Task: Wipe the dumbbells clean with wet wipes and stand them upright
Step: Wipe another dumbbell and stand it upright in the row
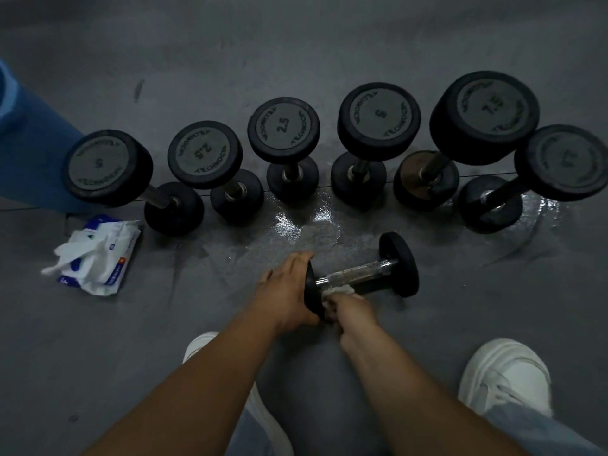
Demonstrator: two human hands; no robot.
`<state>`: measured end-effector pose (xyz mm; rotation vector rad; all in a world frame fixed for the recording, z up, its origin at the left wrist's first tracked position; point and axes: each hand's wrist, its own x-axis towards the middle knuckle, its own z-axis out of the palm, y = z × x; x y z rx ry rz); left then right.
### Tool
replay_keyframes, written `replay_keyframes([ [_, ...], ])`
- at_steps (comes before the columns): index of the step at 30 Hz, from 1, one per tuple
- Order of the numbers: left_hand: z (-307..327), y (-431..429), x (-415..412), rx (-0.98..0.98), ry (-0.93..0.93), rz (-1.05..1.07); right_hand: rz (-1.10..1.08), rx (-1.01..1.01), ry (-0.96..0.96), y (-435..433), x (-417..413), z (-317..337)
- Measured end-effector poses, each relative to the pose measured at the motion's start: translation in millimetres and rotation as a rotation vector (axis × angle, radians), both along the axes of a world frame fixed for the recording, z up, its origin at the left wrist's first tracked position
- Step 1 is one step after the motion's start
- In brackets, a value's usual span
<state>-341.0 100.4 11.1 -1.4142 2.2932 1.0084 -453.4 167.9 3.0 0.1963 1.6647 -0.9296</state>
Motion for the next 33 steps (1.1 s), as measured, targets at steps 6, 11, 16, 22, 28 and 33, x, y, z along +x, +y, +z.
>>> replay_keyframes([
  [6, 4, -1, -2, 0.005, 0.007, 0.003, -0.186, -0.007, -0.310, 4, 18, 4],
  [11, 2, 2, -2, -0.013, 0.021, 0.009, -0.129, -0.025, -0.381, -6, 7, 13],
  [16, 1, 1, -2, -0.012, 0.015, 0.014, -0.010, -0.030, -0.337, 11, 20, -1],
  [22, -1, 3, -1, -0.023, 0.021, 0.020, -0.180, -0.038, -0.476, 7, 17, 0],
  [28, -3, 4, -1, -0.036, 0.038, 0.022, -0.228, -0.055, -0.513, 1, 13, 5],
  [33, -6, 4, 1, -0.030, 0.028, 0.004, 0.048, -0.268, 0.003, 28, 9, 6],
])
